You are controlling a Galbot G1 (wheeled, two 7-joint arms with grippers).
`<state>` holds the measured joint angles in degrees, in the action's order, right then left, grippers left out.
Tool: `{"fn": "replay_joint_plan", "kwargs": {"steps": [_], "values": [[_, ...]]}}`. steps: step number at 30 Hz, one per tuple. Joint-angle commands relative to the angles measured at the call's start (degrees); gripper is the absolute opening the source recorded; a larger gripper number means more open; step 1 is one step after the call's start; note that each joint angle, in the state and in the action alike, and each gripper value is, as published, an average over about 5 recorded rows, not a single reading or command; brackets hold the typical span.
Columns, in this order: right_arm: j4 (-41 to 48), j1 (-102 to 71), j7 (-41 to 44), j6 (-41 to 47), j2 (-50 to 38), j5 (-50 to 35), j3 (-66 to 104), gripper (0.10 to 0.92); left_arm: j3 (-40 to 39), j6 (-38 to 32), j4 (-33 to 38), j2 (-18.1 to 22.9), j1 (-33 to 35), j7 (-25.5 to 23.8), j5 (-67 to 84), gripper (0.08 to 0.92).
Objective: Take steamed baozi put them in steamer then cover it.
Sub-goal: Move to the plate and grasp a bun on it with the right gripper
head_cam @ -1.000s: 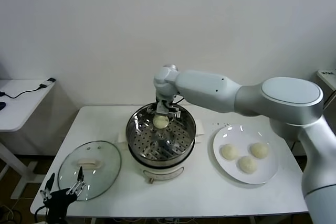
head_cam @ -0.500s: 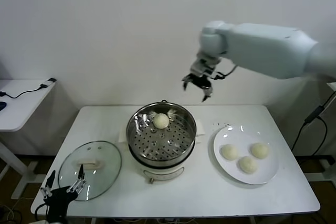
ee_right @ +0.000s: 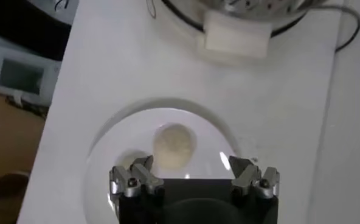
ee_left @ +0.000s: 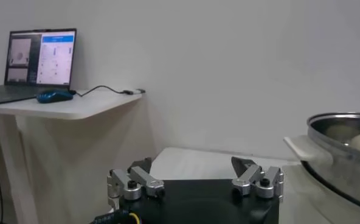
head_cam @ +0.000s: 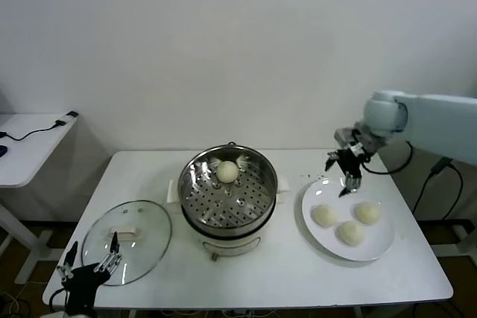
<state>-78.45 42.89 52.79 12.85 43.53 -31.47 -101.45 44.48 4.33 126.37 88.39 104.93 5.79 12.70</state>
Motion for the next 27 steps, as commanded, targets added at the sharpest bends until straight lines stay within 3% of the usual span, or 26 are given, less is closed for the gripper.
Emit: {"fn": "replay_joint_plan", "kwargs": {"steps": [1, 7, 27], "values": [[3.2, -13.3, -4.3, 7.3, -3.1, 1.5, 5.7, 0.823, 0.0, -0.2, -0.1, 0.3, 0.1, 0.0, -0.1, 0.823], [8.8, -18.6, -5.2, 7.6, 0.1, 3.0, 10.9, 0.823, 0.1, -0.6, -0.6, 0.6, 0.4, 0.1, -0.1, 0.823], [12.4, -25.2, -7.1, 9.1, 5.0, 5.0, 16.9, 0.792, -0.2, -1.4, -1.5, 0.8, 0.8, 0.3, -0.4, 0.823]]}}
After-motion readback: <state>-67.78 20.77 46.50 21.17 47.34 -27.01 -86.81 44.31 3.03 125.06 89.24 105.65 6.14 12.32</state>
